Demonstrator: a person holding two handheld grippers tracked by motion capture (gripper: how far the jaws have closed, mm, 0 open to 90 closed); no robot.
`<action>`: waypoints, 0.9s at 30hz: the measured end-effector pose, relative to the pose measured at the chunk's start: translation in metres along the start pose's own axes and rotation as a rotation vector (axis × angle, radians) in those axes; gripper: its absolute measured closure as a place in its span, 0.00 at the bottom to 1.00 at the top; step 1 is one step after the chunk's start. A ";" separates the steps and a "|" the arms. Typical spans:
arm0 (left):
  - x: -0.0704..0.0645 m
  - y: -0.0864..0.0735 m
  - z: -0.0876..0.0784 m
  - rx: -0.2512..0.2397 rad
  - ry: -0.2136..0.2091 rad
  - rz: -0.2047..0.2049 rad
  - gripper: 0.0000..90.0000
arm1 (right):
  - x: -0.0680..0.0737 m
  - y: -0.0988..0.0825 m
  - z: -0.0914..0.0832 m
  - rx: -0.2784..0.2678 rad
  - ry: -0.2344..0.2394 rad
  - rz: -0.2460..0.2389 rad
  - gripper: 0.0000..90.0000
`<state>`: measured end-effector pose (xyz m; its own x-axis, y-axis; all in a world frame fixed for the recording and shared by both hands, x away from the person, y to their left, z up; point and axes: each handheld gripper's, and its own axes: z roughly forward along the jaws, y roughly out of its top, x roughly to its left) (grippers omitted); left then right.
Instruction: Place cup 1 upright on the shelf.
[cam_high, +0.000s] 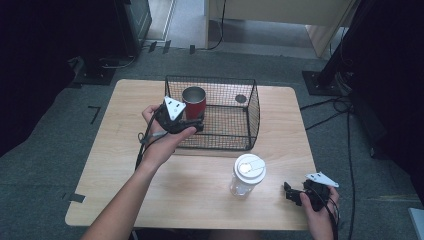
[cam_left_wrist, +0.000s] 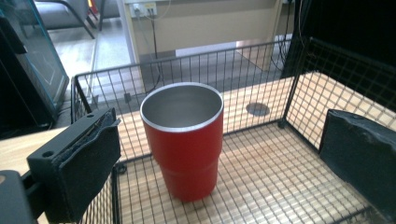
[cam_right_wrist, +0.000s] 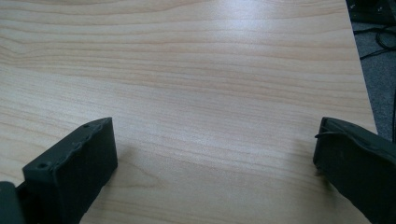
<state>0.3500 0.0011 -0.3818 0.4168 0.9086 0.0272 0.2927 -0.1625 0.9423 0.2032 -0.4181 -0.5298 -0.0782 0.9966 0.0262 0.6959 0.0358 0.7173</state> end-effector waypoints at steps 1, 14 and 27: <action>0.000 0.000 0.000 0.000 0.000 0.000 0.00 | 0.000 0.000 0.000 0.000 0.000 0.000 0.00; 0.024 -0.034 -0.034 0.020 0.018 -0.049 0.00 | 0.000 0.000 0.000 0.000 0.000 -0.001 0.00; 0.043 -0.079 -0.060 0.064 0.050 -0.054 0.00 | 0.000 0.000 0.000 0.000 0.000 0.000 0.00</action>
<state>0.2930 0.0765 -0.4346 0.3556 0.9346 -0.0049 0.3687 -0.1355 0.9196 0.2032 -0.4181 -0.5298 -0.0784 0.9966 0.0259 0.6955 0.0360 0.7176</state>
